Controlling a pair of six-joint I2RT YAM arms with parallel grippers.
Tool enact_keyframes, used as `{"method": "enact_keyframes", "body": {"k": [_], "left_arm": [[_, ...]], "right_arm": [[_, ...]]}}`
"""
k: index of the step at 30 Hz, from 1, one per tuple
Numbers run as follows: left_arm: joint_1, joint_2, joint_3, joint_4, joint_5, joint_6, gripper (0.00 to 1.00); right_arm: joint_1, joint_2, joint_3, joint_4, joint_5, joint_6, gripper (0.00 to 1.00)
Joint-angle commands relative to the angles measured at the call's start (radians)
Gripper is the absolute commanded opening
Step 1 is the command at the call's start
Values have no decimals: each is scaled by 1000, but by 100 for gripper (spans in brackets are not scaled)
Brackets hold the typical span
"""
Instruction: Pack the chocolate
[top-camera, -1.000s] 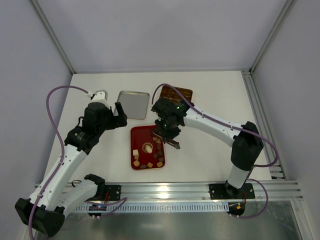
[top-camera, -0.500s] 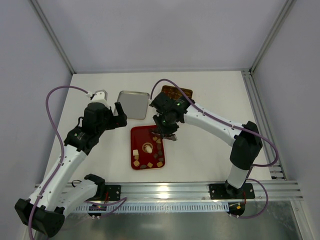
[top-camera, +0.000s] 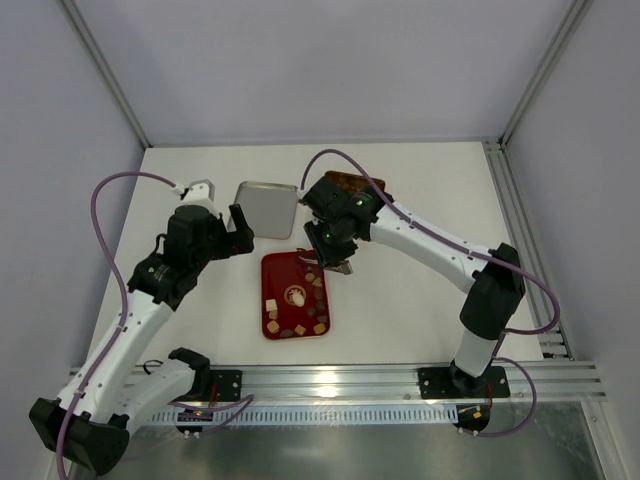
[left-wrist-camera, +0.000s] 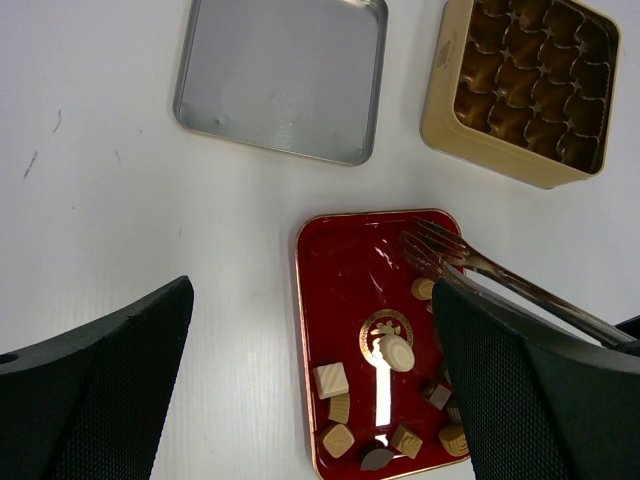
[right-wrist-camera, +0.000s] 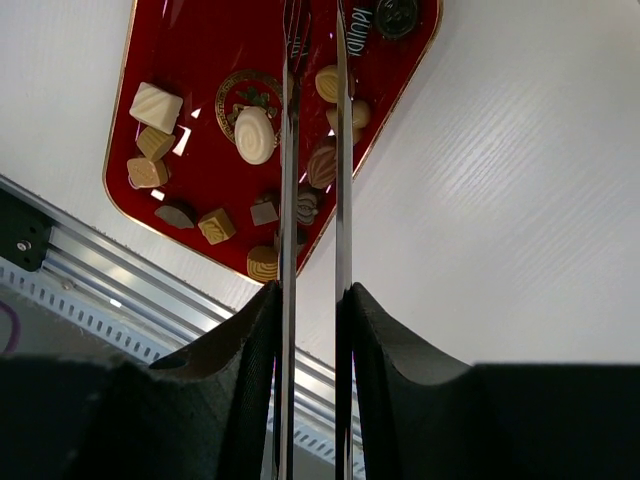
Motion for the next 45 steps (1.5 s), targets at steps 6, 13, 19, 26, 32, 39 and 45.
{"method": "enact_keyframes", "body": {"k": [6, 13, 19, 26, 32, 39, 45], "left_arm": [[1, -13, 24, 11, -12, 8, 100], [1, -12, 25, 11, -7, 8, 100], [1, -20, 22, 11, -11, 10, 100], [1, -26, 25, 11, -11, 10, 100], [1, -29, 24, 11, -8, 11, 100], [1, -32, 25, 11, -4, 10, 100], [1, -38, 24, 9, -4, 11, 100]], "right_arm": [[-39, -12, 89, -96, 26, 1, 36], [-61, 22, 132, -141, -7, -1, 35], [-61, 34, 134, -146, -39, 4, 34], [-61, 36, 153, -170, -49, 9, 34], [-59, 50, 183, -199, -61, 12, 34], [-56, 68, 190, -202, -81, 16, 33], [-53, 88, 190, -198, -82, 16, 32]]}}
